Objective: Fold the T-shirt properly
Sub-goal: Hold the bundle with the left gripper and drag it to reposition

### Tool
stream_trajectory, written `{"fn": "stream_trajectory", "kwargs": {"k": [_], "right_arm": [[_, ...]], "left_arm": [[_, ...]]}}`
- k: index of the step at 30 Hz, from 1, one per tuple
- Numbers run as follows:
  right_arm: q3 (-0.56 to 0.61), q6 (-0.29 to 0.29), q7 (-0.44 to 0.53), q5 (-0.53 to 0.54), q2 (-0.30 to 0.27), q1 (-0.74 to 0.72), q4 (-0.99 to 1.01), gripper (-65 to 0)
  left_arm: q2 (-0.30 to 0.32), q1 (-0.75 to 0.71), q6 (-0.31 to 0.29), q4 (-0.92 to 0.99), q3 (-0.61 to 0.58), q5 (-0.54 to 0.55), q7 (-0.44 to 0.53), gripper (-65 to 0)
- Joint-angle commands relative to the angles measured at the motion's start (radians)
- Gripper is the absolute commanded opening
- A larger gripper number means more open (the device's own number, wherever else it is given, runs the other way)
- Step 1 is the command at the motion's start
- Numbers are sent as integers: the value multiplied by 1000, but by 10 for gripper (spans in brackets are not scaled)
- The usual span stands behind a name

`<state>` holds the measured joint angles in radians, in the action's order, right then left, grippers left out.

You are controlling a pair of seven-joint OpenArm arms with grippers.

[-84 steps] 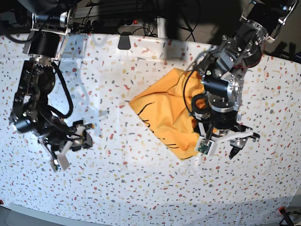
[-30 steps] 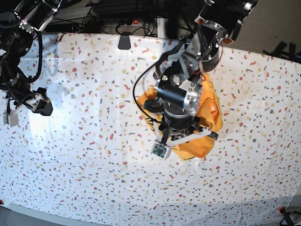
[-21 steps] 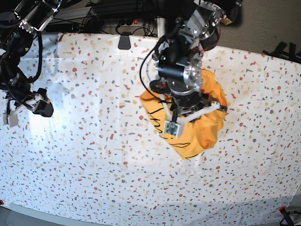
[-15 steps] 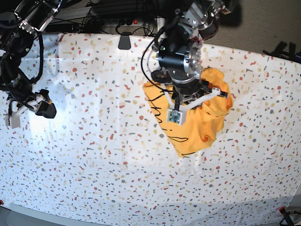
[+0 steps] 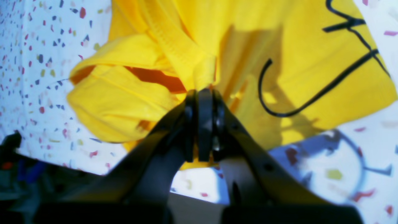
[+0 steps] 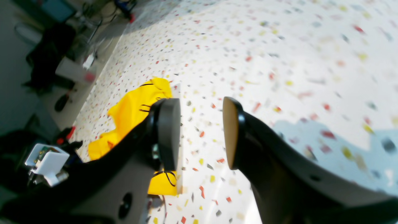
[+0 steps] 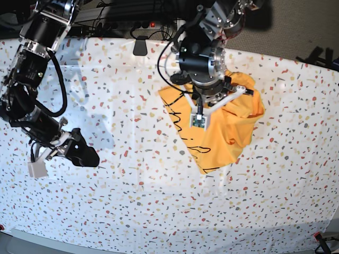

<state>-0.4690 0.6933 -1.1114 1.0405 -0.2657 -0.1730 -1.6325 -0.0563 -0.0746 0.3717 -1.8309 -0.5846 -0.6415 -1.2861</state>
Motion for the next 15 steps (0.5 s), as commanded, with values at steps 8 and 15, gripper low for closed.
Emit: {"fn": "stream_trajectory", "kwargs": {"k": [8, 15], "right_arm": [[160, 5, 14, -45, -11, -121, -19, -418], [204, 5, 14, -82, -9, -134, -19, -418]], "left_arm": [[-10, 16, 142, -89, -2, -312, -37, -650], [-10, 13, 142, -163, -2, -307, -90, -650]]}}
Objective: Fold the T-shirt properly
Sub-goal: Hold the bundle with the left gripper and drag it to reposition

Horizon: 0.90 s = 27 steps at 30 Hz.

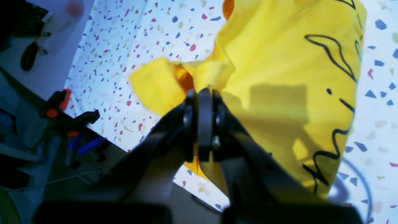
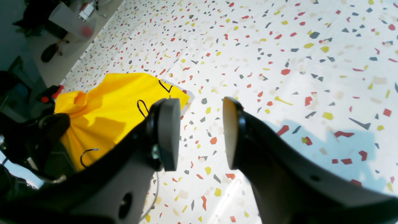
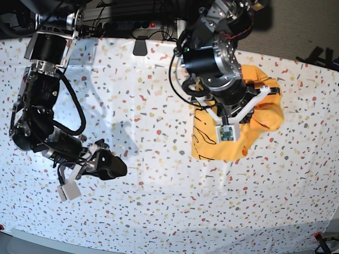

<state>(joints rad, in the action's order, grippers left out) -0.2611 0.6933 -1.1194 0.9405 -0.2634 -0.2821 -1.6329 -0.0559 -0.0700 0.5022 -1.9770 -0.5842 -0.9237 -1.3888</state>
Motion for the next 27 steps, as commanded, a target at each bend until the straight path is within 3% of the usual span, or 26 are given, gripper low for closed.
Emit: {"fn": "stream_trajectory", "kwargs": {"k": [1, 6, 17, 23, 27], "right_arm": [[-4, 5, 22, 10, -11, -25, -19, -418], [-4, 5, 21, 1, -11, -25, -19, -418], [-4, 5, 19, 1, -11, -25, -19, -418], [-4, 5, 20, 5, -11, -25, -19, -254], [-4, 5, 19, 5, -11, -25, -19, -234]], "left_arm": [[-10, 6, 11, -17, -2, -7, 13, -650], [-9, 3, 11, -16, -2, 119, 24, -650], [-7, 3, 11, -11, 1, 119, 74, -650], [-7, 3, 10, -11, 1, 31, 68, -650], [-7, 3, -5, -11, 1, 32, 16, -650]]}}
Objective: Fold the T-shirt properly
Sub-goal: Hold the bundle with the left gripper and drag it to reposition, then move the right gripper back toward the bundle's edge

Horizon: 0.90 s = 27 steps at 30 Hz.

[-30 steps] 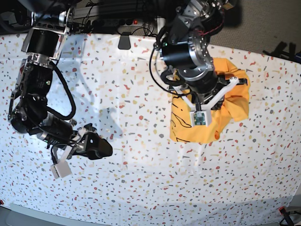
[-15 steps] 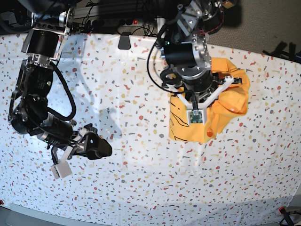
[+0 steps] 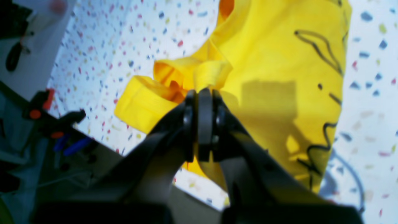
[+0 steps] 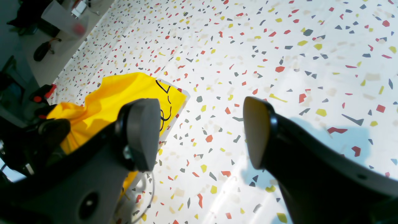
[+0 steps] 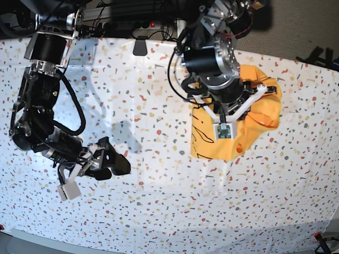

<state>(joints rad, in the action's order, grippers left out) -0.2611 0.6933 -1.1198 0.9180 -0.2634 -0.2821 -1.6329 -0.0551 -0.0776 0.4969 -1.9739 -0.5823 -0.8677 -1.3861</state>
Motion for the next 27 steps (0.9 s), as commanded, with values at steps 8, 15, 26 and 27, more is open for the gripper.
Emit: {"fn": "stream_trajectory", "kwargs": {"k": [8, 15, 26, 27], "right_arm": [[1, 5, 11, 28, -3, -26, -19, -234], [1, 5, -20, 51, 28, -25, -19, -234], [1, 5, -21, 53, 34, -25, -19, -234], [1, 5, -21, 54, 34, -25, -19, -234]], "left_arm": [[-8, 11, -10, -14, -1, 153, 31, -649], [-8, 11, -11, -14, -1, 43, 121, -649], [-8, 11, 12, -15, -1, -44, 74, -649], [-8, 11, 12, -15, -1, -63, 74, -649]]}}
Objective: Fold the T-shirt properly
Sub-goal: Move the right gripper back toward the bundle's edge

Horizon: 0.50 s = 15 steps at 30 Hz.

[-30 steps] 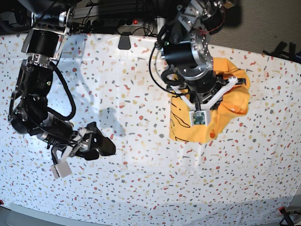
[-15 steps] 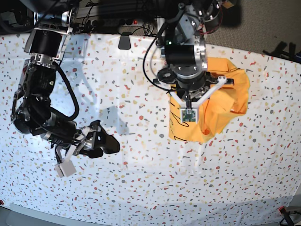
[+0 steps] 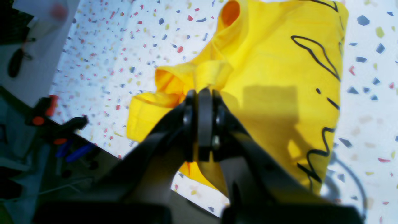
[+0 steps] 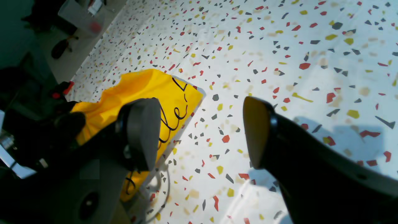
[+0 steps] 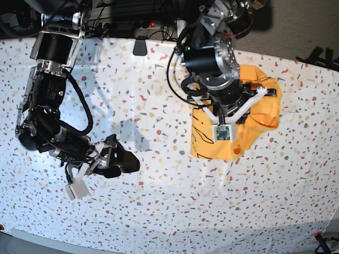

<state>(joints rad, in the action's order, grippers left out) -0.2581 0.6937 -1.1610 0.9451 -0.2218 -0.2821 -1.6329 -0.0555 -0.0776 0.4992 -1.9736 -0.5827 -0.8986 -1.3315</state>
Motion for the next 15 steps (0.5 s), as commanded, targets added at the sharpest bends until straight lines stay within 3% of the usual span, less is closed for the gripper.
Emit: {"fn": "stream_trajectory", "kwargs": {"k": [1, 6, 15], "right_arm": [[-2, 4, 21, 27, -8, -25, -19, -234], [-2, 4, 21, 27, -8, -25, -19, -234], [-2, 4, 20, 27, -8, -25, -19, -234]], "left_arm": [[-8, 11, 10, -15, -1, -49, 19, -649], [-8, 11, 10, -15, -1, -108, 19, -649], [-8, 11, 9, -15, -1, -108, 19, -649]]}}
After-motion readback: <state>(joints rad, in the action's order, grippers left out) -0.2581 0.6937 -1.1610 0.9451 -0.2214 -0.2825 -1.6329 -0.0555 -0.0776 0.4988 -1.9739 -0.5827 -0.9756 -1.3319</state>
